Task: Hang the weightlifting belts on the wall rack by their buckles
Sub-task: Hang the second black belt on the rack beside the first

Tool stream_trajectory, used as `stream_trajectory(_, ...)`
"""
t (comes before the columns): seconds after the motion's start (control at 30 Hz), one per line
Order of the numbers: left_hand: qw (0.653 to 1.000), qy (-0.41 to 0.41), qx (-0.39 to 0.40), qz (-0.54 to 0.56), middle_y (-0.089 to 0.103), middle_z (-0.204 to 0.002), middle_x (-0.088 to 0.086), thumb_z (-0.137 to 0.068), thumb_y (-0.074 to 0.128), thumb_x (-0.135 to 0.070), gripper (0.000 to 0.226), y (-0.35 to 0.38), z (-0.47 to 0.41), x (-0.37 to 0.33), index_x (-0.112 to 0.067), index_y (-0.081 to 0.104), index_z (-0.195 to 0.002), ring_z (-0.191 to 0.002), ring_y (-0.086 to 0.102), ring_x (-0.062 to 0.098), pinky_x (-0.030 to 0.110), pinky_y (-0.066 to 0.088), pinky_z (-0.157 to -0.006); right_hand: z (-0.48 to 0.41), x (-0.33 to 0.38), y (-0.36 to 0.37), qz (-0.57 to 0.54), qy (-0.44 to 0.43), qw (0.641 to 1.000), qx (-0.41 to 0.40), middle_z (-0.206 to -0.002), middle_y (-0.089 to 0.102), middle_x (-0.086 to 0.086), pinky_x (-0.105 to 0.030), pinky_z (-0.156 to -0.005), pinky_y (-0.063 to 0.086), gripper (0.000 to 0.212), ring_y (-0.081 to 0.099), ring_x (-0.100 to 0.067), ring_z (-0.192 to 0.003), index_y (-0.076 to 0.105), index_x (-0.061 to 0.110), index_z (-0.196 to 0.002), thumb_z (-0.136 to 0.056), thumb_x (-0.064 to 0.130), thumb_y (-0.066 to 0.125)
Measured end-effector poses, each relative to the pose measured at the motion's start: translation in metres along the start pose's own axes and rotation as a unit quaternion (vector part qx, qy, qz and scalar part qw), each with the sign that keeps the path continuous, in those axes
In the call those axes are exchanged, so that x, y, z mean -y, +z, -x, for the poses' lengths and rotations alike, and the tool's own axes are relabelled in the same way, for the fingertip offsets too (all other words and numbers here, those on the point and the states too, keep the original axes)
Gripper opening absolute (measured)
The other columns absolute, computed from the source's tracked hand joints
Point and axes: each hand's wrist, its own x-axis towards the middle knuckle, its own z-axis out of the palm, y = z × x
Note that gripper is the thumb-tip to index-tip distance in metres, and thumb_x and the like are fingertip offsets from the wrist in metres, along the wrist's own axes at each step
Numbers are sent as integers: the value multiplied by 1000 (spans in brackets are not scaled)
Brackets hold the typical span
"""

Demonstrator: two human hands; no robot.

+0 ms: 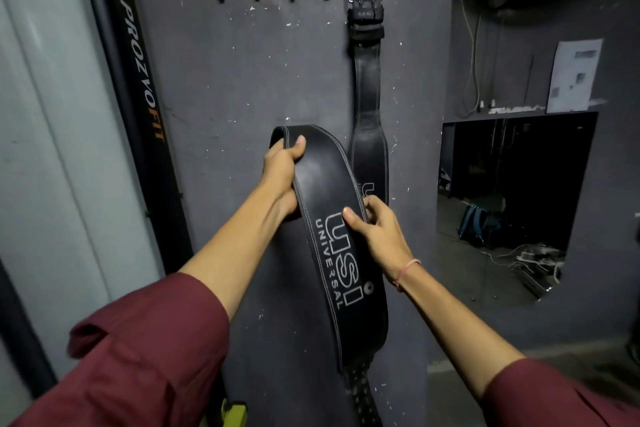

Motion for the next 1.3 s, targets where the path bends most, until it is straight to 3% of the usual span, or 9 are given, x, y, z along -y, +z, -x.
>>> stream_trajectory(0.1, 1000, 1, 11, 3, 68, -117, 22, -95, 54, -8, 26, -4, 4, 12, -7, 63, -119, -100, 68, 36, 56, 54, -93, -3, 4, 8, 97, 43, 994, -11, -123, 63, -3, -46, -99, 50, 68, 63, -21, -110, 47, 23, -115, -76, 78, 57)
stream_trajectory(0.23, 1000, 15, 19, -18, 67, -110, 25, -89, 55, -8, 21, -6, 11, 19, -6, 66, -107, -96, 65, 36, 61, 48, -97, -12, 24, 14, 78, -41, 992, -91, -115, 62, 0, -35, -91, 51, 51, 62, -18, -101, 47, 24, -115, -79, 45, 76)
stream_trajectory(0.37, 996, 65, 27, -51, 71, -103, 25, -86, 59, -15, 19, 6, 18, 30, -3, 70, -96, -97, 68, 41, 60, 51, -93, -26, 43, 13, -89, -77, 992, -39, -106, 72, -14, -50, -93, 55, 29, 69, -24, -93, 59, 1, -114, -87, 4, 70)
stream_trajectory(0.53, 987, 123, 31, -96, 52, -82, 13, -86, 61, -28, 27, 6, 15, 40, -1, 58, -84, -78, 48, 27, 45, 41, -76, 11, -6, 9, -127, -47, 991, -16, -114, 73, -10, -35, -90, 58, 41, 69, -26, -106, 62, 1, -120, -81, -7, 72)
stream_trajectory(0.7, 979, 155, 30, -127, 49, -81, 7, -87, 56, -43, 45, 0, 13, 54, 2, 51, -79, -76, 43, 23, 40, 35, -72, 30, -22, 14, -124, -21, 992, -1, -125, 69, -1, -31, -101, 52, 38, 66, -15, -116, 56, 10, -133, -95, 10, 62)
stream_trajectory(0.83, 968, 184, -9, -173, 54, -78, 7, -90, 50, -50, 50, -3, 9, 68, -1, 55, -78, -76, 48, 19, 46, 46, -69, -16, 34, 14, -97, -53, 994, -11, -115, 66, -1, -10, -78, 50, 28, 66, 3, -93, 52, 6, -128, -103, 17, 48)
stream_trajectory(0.97, 957, 201, -16, -208, 49, -71, 1, -101, 46, -38, 40, -2, 26, 74, -11, 50, -71, -70, 44, 13, 38, 40, -66, -53, 57, 12, -79, -34, 996, -26, -88, 67, -3, -24, -69, 52, 17, 64, -9, -74, 60, 7, -102, -96, 22, 61)
stream_trajectory(1.17, 987, -17, -5, -160, 71, -112, 13, -96, 41, -56, 58, 2, 10, 67, -8, 63, -118, -100, 69, 27, 45, 55, -93, -34, 36, 12, -89, -66, 993, -30, -84, 65, -1, -22, -71, 54, 15, 64, -5, -71, 55, 8, -103, -94, -4, 57)
stream_trajectory(1.3, 993, -109, 31, -31, 73, -104, 23, -102, 41, -46, 52, 10, -6, 45, -1, 64, -115, -85, 74, 31, 40, 63, -70, -15, 21, 11, -100, -63, 993, 12, -90, 68, -5, -22, -74, 57, 24, 67, -8, -77, 50, 2, -111, -92, -13, 53)
